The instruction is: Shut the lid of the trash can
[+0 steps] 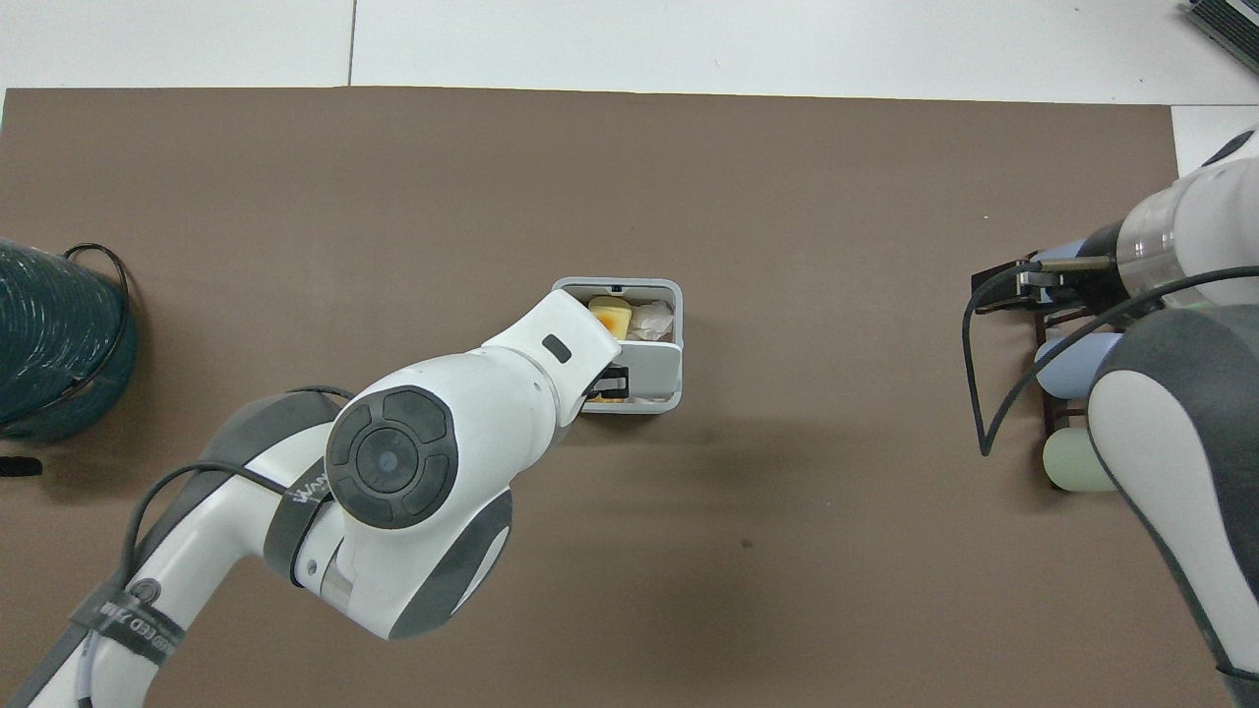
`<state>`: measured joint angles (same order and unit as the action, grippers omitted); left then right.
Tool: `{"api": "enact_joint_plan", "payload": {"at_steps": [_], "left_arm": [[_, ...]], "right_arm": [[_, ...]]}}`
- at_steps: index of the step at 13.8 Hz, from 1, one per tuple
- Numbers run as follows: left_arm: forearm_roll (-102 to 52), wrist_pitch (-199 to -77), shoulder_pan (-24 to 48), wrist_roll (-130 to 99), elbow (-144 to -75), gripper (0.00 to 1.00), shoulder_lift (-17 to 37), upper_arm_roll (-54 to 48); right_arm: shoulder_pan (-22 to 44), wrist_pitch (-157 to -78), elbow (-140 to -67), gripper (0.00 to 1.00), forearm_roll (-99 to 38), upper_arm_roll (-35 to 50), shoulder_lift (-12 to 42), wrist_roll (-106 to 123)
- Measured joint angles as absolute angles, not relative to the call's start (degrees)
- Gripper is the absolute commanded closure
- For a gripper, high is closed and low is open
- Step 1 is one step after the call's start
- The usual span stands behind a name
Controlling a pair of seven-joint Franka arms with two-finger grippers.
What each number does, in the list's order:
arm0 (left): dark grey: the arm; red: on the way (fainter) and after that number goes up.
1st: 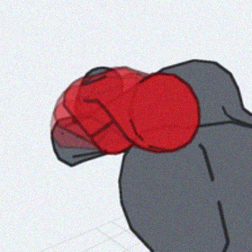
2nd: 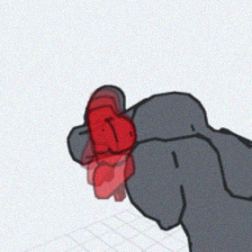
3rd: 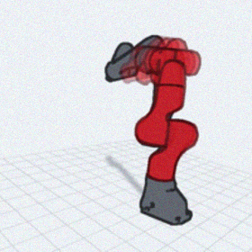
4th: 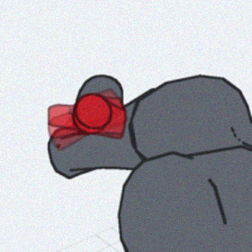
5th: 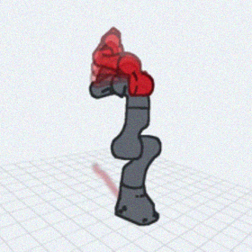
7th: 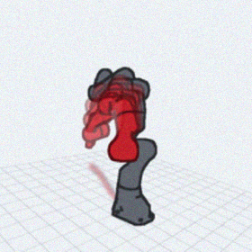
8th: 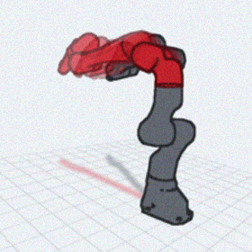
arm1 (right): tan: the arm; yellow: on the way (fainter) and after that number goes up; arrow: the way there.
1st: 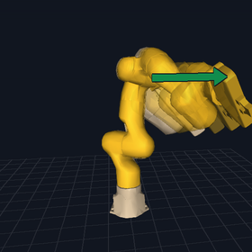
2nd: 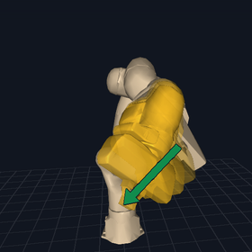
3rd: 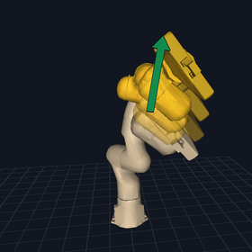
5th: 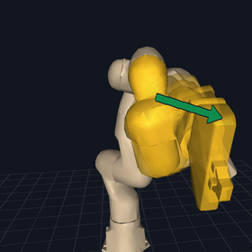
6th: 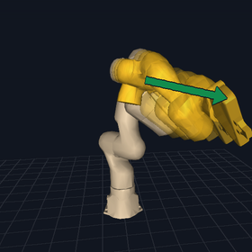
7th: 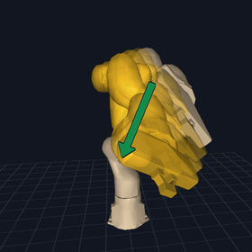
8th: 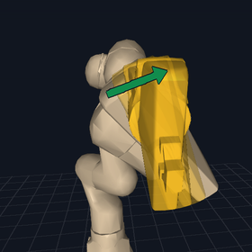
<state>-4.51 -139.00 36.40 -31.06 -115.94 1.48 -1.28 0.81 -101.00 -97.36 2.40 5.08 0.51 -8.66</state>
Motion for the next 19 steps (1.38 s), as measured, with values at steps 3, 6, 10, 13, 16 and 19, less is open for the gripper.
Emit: {"api": "enact_joint_plan", "payload": {"at_steps": [3,6,10,13,16,19], "left_arm": [[-5.0,-144.9,36.4,-31.1,-115.9,1.00,3.9,-1.1],[-5.0,-148.2,36.3,-31.2,-115.9,1.00,5.3,-0.9],[-5.1,-150.6,36.3,-31.2,-115.7,1.00,7.4,-0.9],[-5.1,-152.0,36.3,-31.2,-115.4,1.00,9.3,-0.8],[-5.1,-153.6,36.3,-31.2,-114.7,1.00,11.8,-0.8],[-5.1,-153.7,36.3,-31.2,-114.3,1.00,12.1,-0.8]], "right_arm": [[0.8,-101.0,-97.4,0.00,2.4,5.1,0.5,-8.7],[0.8,-101.0,-97.4,0.00,2.4,5.1,0.5,-8.7],[0.8,-101.0,-97.4,0.00,2.4,5.1,0.5,-8.7],[0.8,-101.0,-97.4,0.00,2.4,5.1,0.5,-8.7],[0.8,-101.0,-97.4,0.00,2.4,5.1,0.5,-8.7],[0.8,-101.0,-97.4,0.00,2.4,5.1,0.5,-8.7]]}}
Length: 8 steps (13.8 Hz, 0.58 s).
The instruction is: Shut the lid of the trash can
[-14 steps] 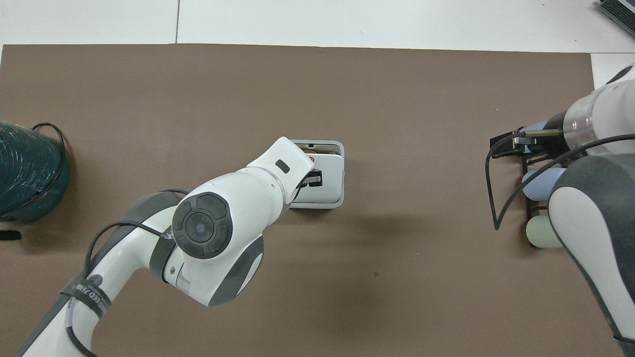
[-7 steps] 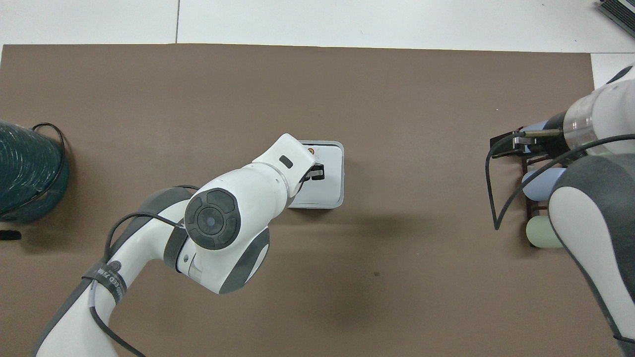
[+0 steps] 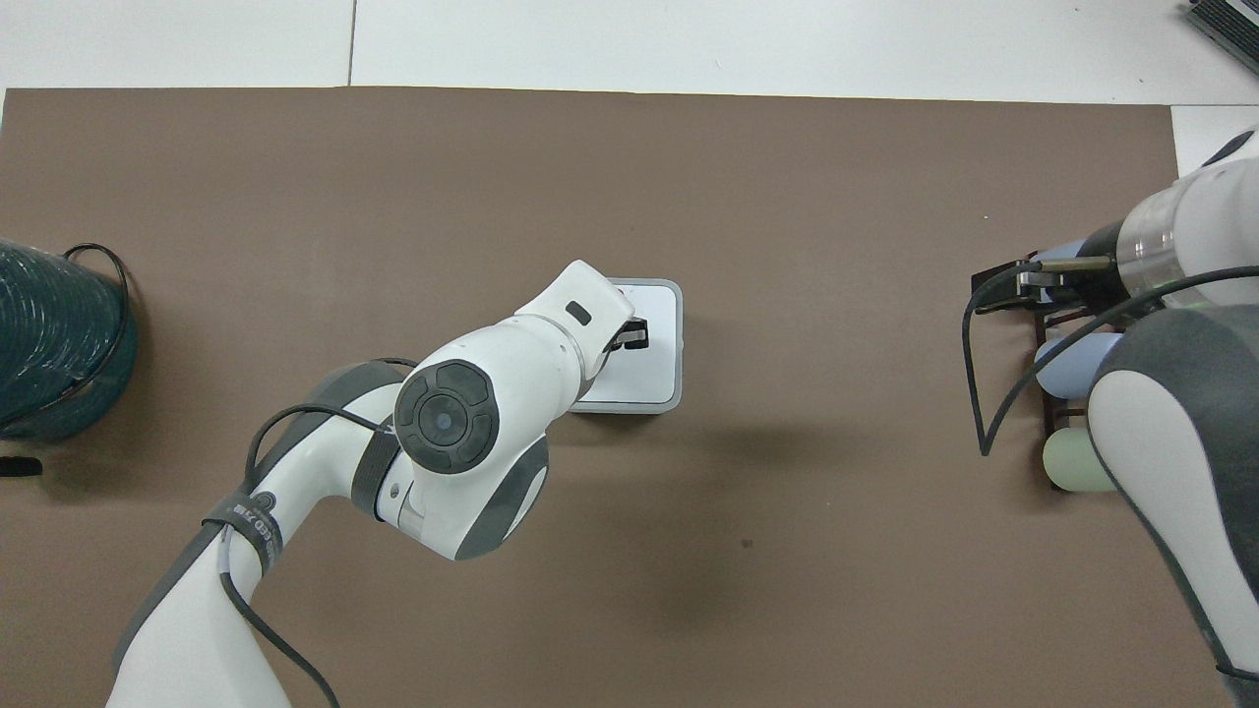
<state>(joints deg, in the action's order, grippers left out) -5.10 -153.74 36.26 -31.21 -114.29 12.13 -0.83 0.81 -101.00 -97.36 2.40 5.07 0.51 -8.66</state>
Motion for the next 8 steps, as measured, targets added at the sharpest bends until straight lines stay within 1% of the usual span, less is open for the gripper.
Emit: {"api": "enact_joint_plan", "payload": {"at_steps": [8], "left_arm": [[-5.1,-153.9,36.3,-31.2,-114.2,1.00,12.9,-0.8]], "right_arm": [[0.8,-101.0,-97.4,0.00,2.4,5.1,0.5,-8.7]]}}
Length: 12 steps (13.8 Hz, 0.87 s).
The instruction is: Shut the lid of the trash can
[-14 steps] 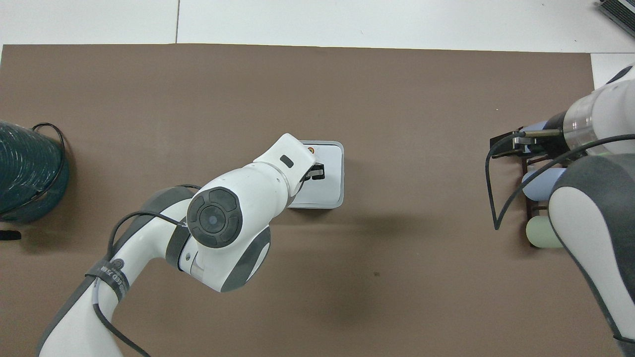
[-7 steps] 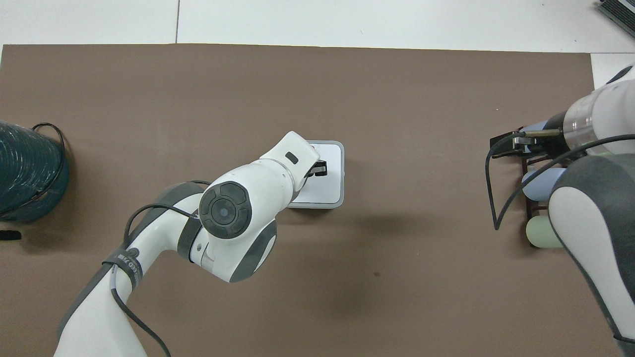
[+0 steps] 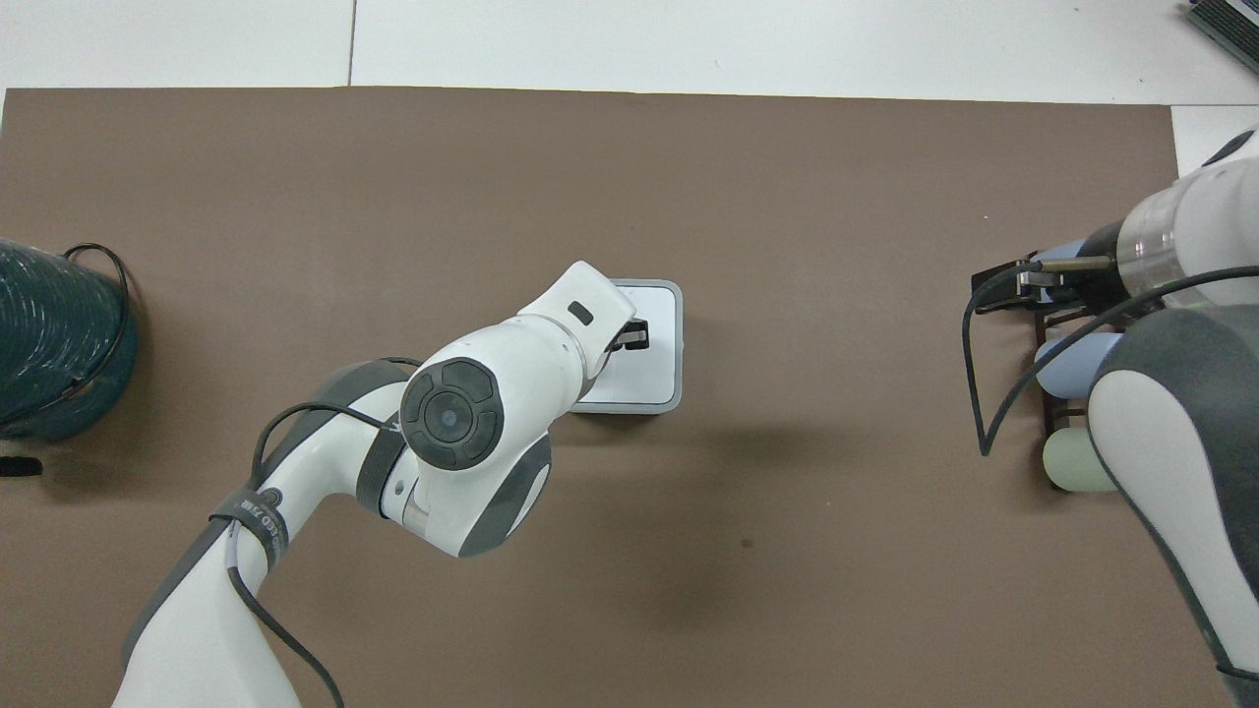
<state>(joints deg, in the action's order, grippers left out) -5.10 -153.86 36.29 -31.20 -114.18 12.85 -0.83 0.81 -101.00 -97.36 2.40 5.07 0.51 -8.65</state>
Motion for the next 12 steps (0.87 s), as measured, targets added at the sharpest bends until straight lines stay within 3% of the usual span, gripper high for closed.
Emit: {"api": "enact_joint_plan", "payload": {"at_steps": [6,12], "left_arm": [[-5.1,-150.6,36.3,-31.2,-111.7,1.00,13.6,-0.8],[-5.1,-134.2,33.6,-31.1,-101.6,1.00,14.4,-0.2]], "right_arm": [[0.8,-101.0,-97.4,0.00,2.4,5.1,0.5,-8.7],[0.8,-101.0,-97.4,0.00,2.4,5.1,0.5,-8.7]]}}
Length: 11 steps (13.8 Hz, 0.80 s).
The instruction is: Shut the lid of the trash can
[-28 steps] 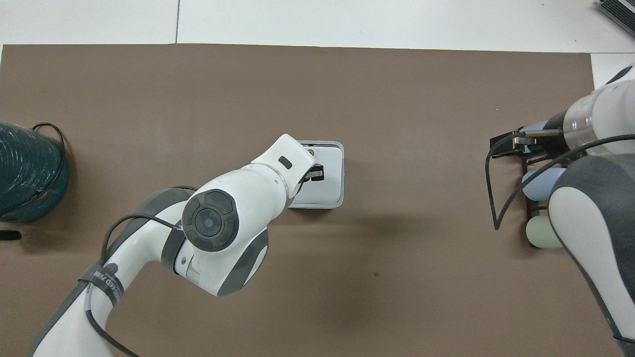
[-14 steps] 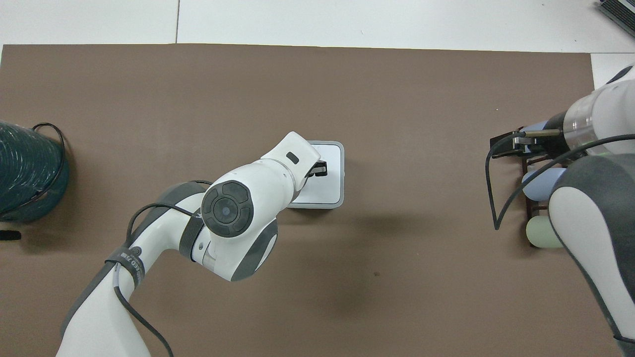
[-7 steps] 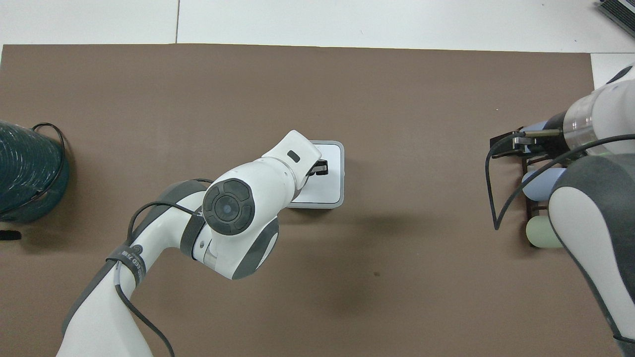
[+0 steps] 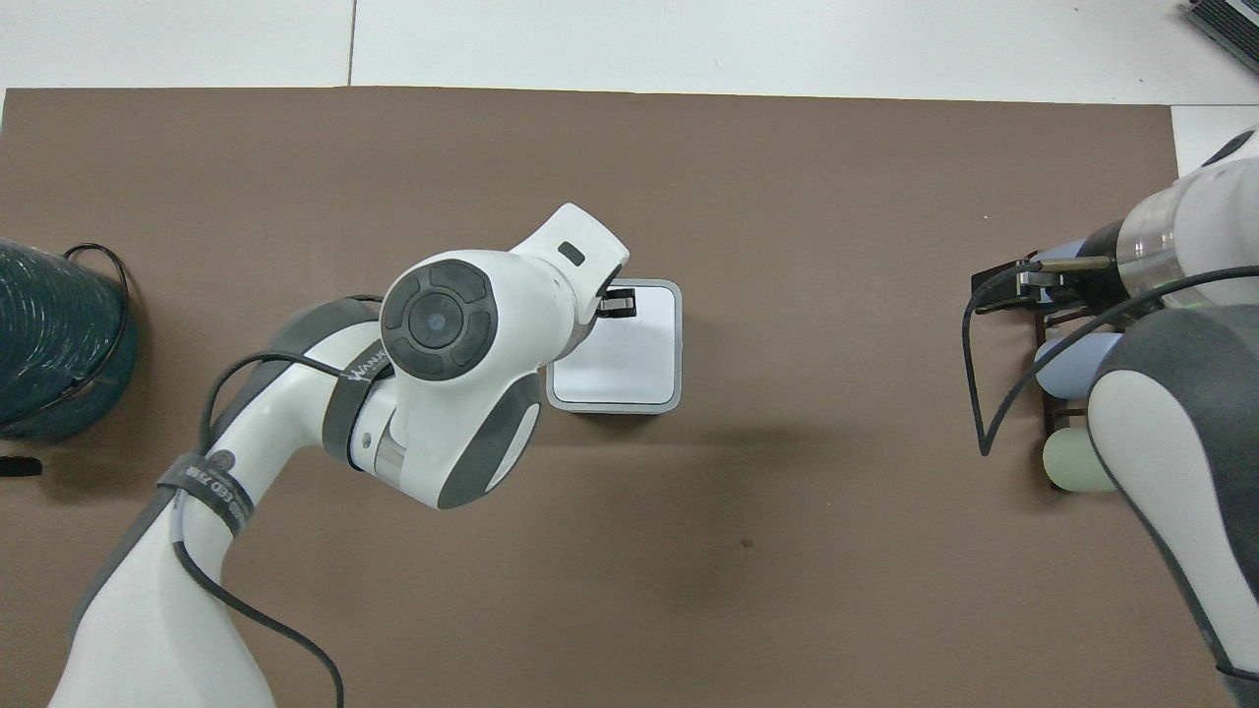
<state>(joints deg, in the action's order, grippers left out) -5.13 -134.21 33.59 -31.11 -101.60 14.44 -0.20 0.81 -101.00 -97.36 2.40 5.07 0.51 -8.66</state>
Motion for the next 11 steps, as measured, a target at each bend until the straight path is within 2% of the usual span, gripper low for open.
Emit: {"api": "enact_joint_plan", "payload": {"at_steps": [7,11], "left_arm": [[-5.1,-113.5,24.5,-19.1,-91.3,1.00,13.8,0.2],[-5.1,-107.8,17.7,-7.4,-89.9,1.00,12.8,0.3]], "right_arm": [[0.8,-101.0,-97.4,0.00,2.4,5.1,0.5,-8.7],[0.8,-101.0,-97.4,0.00,2.4,5.1,0.5,-8.7]]}}
